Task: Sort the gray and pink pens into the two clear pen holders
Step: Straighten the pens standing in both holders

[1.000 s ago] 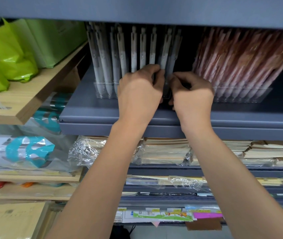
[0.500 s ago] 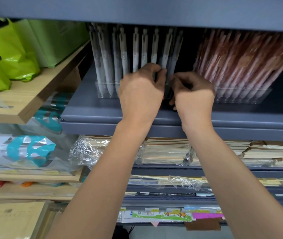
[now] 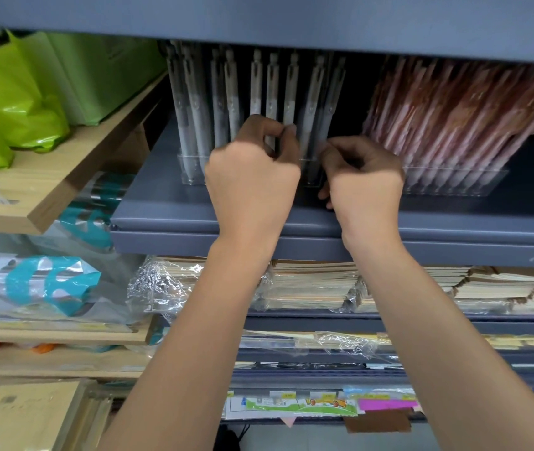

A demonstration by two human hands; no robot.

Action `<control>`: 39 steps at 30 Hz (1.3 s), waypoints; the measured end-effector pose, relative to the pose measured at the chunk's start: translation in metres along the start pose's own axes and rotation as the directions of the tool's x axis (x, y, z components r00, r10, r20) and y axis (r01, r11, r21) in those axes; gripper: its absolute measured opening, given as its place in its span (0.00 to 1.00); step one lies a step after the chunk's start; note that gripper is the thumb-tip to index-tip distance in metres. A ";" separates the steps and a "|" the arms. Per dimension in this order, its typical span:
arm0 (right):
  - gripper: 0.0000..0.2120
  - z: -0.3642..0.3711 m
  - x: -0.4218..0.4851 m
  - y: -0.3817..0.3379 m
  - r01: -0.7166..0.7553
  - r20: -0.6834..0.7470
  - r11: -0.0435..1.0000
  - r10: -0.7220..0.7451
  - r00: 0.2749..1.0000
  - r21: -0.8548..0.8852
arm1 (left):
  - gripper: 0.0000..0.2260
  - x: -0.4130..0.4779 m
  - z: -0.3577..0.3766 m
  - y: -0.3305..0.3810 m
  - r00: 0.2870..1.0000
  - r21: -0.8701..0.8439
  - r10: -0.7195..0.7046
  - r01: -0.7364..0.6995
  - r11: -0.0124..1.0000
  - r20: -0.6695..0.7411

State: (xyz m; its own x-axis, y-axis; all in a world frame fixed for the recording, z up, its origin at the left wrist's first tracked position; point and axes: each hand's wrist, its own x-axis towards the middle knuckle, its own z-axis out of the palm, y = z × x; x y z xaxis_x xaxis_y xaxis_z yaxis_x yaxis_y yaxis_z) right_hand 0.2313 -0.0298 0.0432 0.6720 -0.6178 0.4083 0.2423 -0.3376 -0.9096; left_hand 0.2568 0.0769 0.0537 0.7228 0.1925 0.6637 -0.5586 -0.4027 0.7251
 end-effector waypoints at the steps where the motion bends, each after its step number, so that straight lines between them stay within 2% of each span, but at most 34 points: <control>1: 0.03 0.000 0.000 0.000 0.002 0.002 1.000 -0.002 1.000 0.003 | 0.07 0.000 -0.001 0.000 1.000 0.004 -0.012 0.012 1.000 -0.007; 17: 0.03 0.000 0.000 0.001 0.013 -0.002 0.999 -0.013 1.000 0.030 | 0.15 0.005 0.003 -0.003 0.980 0.107 -0.007 -0.014 0.994 0.197; 26: 0.03 0.000 0.000 0.001 0.007 -0.005 0.999 -0.007 1.000 0.042 | 0.09 0.004 0.003 -0.001 0.994 -0.011 -0.020 0.021 1.000 0.111; 33: 0.03 0.000 0.000 0.000 0.005 -0.003 0.999 -0.005 1.000 0.031 | 0.14 0.006 0.004 -0.004 0.977 0.105 0.011 -0.034 0.994 0.213; 39: 0.03 0.001 -0.001 -0.001 -0.002 -0.005 0.999 0.002 1.000 0.044 | 0.11 0.004 0.004 -0.002 0.988 0.015 0.002 -0.004 1.000 0.156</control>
State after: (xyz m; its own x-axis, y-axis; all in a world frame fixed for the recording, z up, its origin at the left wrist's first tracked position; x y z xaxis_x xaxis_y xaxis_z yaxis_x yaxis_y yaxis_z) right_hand 0.2310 -0.0283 0.0437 0.6692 -0.6220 0.4065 0.2711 -0.3049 -0.9130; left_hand 0.2624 0.0753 0.0548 0.7763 0.0499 0.6284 -0.5555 -0.4170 0.7194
